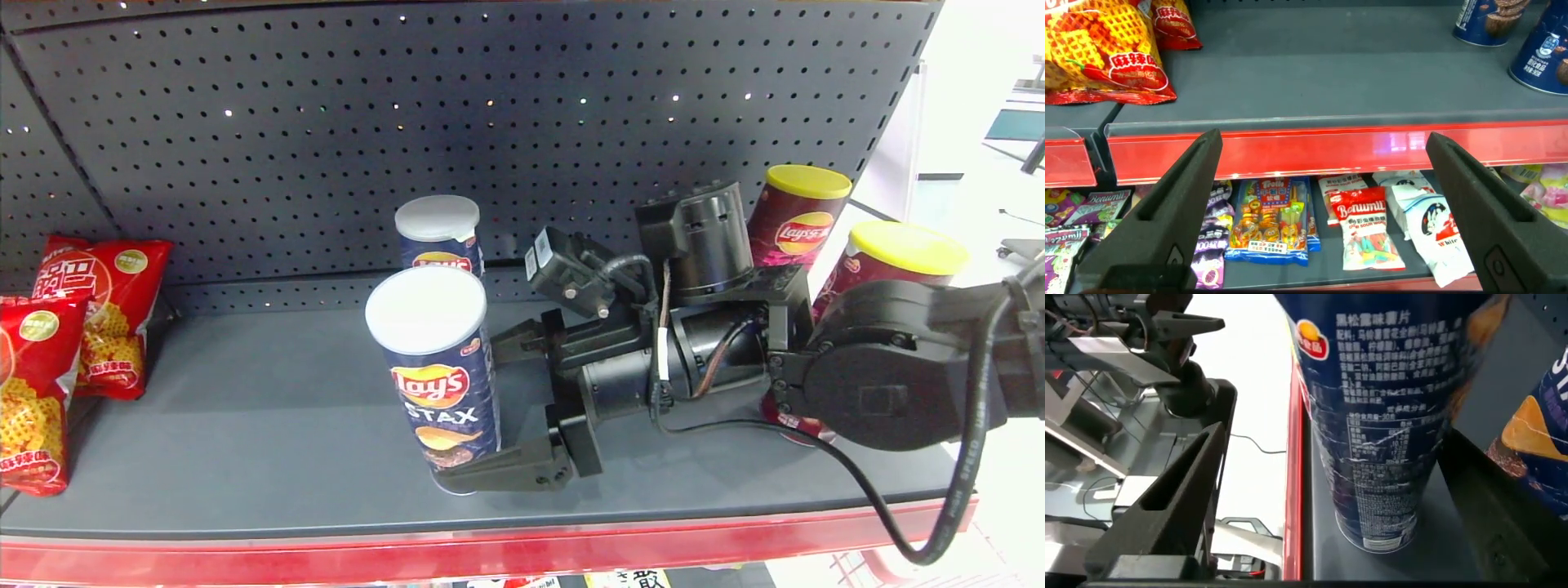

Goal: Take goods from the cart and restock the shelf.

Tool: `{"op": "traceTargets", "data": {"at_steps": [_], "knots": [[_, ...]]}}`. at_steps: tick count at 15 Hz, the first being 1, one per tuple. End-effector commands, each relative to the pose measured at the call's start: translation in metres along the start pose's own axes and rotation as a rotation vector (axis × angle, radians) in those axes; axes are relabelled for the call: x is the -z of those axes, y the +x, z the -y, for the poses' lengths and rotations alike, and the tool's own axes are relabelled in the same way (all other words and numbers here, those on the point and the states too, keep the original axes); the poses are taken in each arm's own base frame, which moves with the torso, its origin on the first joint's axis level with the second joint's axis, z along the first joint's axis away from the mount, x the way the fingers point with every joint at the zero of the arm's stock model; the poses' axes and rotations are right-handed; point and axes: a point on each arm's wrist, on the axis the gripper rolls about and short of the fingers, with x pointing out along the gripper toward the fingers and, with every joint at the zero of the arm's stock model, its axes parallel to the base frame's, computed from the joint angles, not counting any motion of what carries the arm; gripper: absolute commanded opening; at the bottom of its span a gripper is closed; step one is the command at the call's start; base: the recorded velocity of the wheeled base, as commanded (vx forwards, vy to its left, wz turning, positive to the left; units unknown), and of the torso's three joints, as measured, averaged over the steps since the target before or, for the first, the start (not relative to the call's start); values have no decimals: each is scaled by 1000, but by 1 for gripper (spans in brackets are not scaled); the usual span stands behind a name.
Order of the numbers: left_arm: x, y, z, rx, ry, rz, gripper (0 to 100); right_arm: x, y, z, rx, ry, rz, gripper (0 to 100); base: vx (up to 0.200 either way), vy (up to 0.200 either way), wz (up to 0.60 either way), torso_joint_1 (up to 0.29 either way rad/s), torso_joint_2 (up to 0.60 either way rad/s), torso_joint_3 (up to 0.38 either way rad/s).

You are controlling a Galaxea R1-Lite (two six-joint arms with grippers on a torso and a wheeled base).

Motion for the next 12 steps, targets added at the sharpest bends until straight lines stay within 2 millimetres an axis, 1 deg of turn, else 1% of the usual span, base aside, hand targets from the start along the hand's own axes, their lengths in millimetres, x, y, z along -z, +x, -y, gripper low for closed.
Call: {"op": "traceTargets", "data": {"at_steps": [1,12], "knots": [[0,0,0,0,0,-1,100,-1,0,-1,-2,-2,2,100,0,0,0,0,0,0],[0,0,0,-2,0,-1,100,-2,2,-3,-13,-19,9,100,0,0,0,0,0,0]]}}
